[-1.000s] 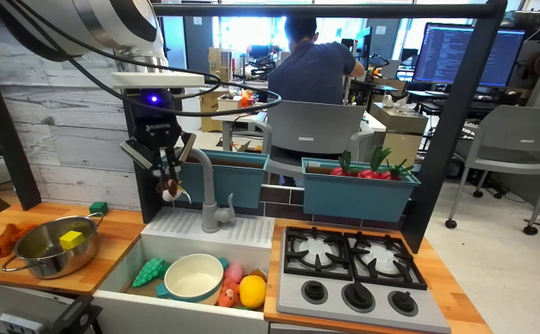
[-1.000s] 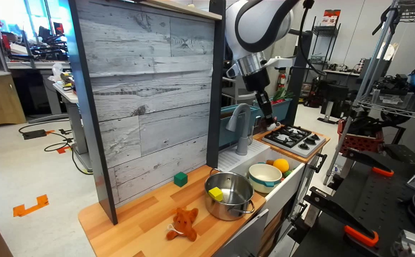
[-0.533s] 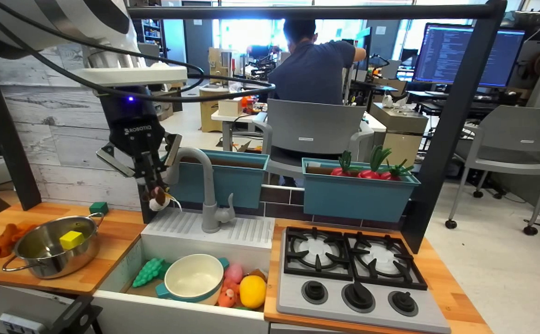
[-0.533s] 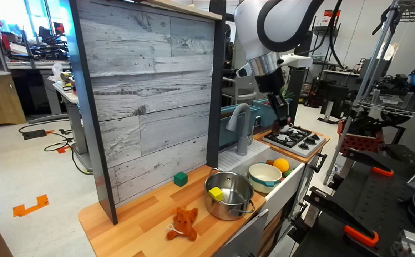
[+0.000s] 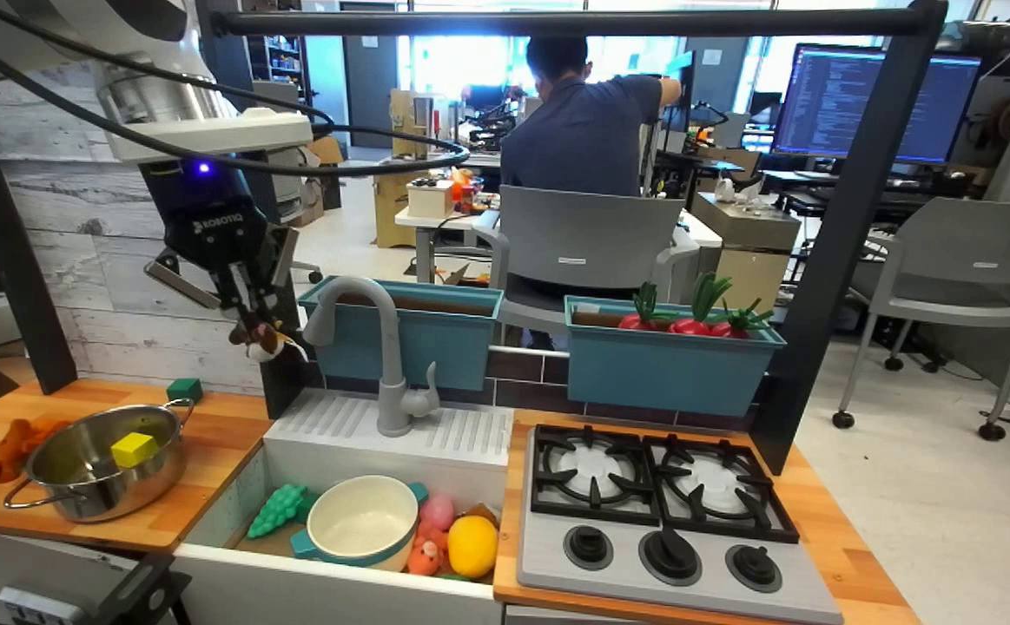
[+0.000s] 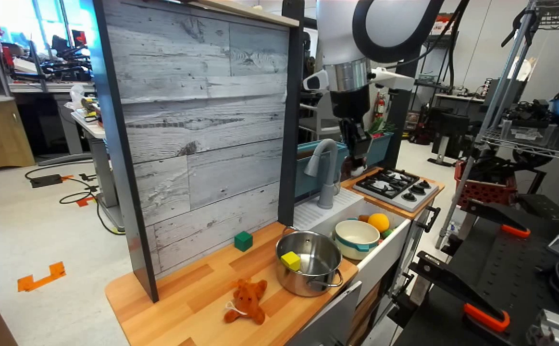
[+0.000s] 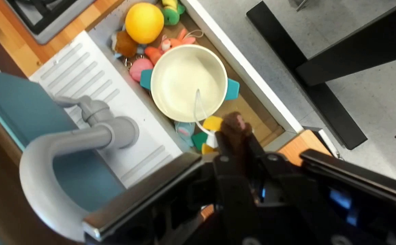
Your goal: Remove the toy from the stove and put it on the base top on the left
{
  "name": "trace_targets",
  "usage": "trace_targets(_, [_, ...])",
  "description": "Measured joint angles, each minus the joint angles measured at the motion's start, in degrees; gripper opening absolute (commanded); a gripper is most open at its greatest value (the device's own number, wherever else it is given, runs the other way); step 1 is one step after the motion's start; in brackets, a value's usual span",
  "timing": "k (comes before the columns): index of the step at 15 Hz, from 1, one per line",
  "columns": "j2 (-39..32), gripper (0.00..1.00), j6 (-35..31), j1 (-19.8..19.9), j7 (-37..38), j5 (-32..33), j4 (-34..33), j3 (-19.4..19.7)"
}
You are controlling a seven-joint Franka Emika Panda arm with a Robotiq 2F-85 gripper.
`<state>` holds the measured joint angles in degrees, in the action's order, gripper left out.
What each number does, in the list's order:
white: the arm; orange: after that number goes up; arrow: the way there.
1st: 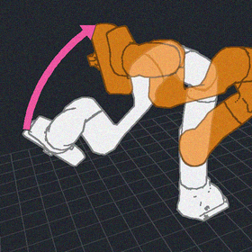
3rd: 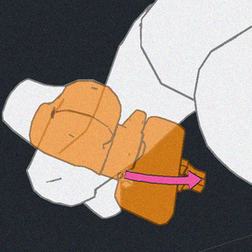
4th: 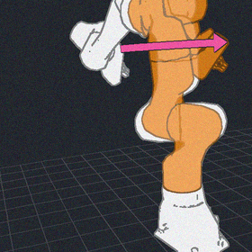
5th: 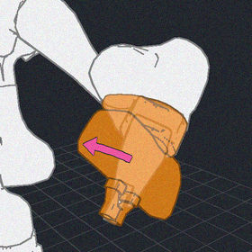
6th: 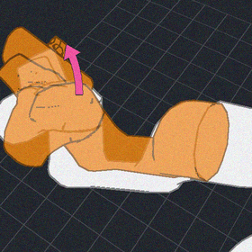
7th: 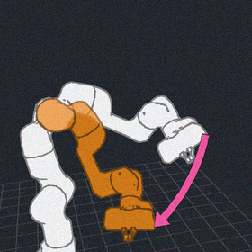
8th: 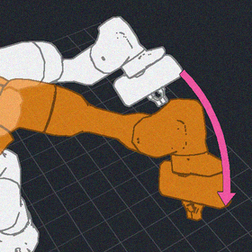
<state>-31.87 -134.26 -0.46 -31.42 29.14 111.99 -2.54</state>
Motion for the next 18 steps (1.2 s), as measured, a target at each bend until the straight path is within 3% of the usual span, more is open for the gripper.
trace_targets(4, [-0.2, 0.03, -0.4, -1.1, -4.5, -0.1, -1.8, -2.8])
trace_targets(9, [-3.0, 0.03, -0.3, -4.4, -8.0, 0.7, -6.0, -3.3])
trace_targets(18, [-10.2, 0.03, -0.9, -7.9, -7.9, 13.1, -11.0, -1.6])
